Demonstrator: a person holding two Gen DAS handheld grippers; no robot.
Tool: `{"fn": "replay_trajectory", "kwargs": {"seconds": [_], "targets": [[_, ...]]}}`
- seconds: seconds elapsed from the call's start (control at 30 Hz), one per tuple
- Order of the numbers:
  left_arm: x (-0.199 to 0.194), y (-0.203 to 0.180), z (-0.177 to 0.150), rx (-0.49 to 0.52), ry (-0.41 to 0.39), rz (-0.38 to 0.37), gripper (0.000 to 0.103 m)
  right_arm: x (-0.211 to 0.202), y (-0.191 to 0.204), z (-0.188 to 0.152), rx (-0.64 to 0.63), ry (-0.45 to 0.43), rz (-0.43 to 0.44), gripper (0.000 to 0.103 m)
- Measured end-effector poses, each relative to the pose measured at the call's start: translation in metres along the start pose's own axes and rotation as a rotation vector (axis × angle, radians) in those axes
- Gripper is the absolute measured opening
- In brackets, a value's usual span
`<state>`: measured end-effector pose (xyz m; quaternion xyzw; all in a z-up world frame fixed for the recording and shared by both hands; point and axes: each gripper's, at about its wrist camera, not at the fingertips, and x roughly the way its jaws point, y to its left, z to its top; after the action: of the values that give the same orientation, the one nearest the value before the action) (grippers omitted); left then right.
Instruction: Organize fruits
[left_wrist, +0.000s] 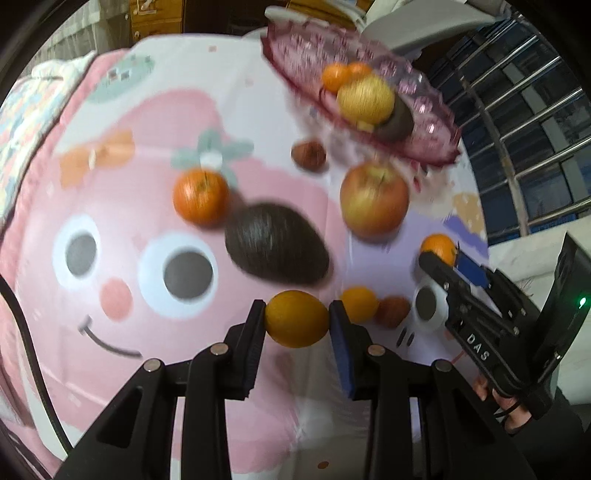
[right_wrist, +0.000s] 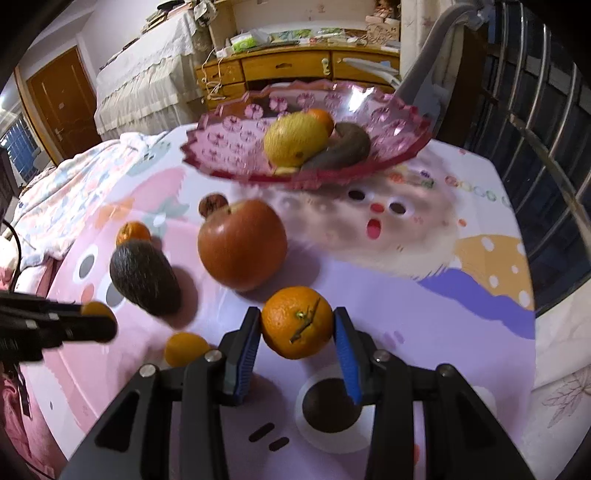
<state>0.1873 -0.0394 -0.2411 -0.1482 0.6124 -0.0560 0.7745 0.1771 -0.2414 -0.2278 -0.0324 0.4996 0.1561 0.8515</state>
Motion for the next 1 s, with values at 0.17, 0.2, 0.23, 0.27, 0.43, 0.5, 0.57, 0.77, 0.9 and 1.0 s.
{"fn": "replay_trajectory", "kwargs": {"seconds": [0.17,0.2,0.23,0.27,0.43,0.5,0.57,0.77,0.9,1.0], "targets": [[-0.024,-0.001,0.03,0.03,-0.058,0.002,0.033,-0.015,-0.004,0.019,0.033,-0.031,-0.013,0.04],[-0.028,-0.001,0.038,0.036,-0.068,0.005,0.033,-0.018,-0.005,0.023,0.034,-0.038,-0.017,0.04],[-0.031,-0.002,0.045,0.043,-0.078,0.004,0.033,-0.021,-0.006,0.027,0.036,-0.048,-0.021,0.04],[-0.033,-0.005,0.053,0.052,-0.089,0.002,0.033,-0.025,-0.006,0.032,0.035,-0.058,-0.02,0.04],[-0.044,-0.015,0.091,0.113,-0.143,0.014,0.033,-0.035,-0.008,0.056,0.024,-0.1,-0.031,0.04],[-0.046,-0.022,0.104,0.139,-0.159,0.012,0.033,-0.039,-0.009,0.066,0.023,-0.118,-0.039,0.04],[-0.045,-0.027,0.115,0.161,-0.17,0.013,0.033,-0.04,-0.009,0.073,0.017,-0.131,-0.049,0.04],[-0.035,-0.036,0.141,0.182,-0.186,0.021,0.033,-0.037,-0.009,0.091,0.017,-0.159,-0.046,0.04],[-0.023,-0.036,0.152,0.19,-0.175,0.015,0.033,-0.031,-0.01,0.1,0.026,-0.163,-0.043,0.04],[-0.015,-0.035,0.157,0.199,-0.165,0.002,0.033,-0.024,-0.01,0.103,0.044,-0.15,-0.036,0.04]]}}
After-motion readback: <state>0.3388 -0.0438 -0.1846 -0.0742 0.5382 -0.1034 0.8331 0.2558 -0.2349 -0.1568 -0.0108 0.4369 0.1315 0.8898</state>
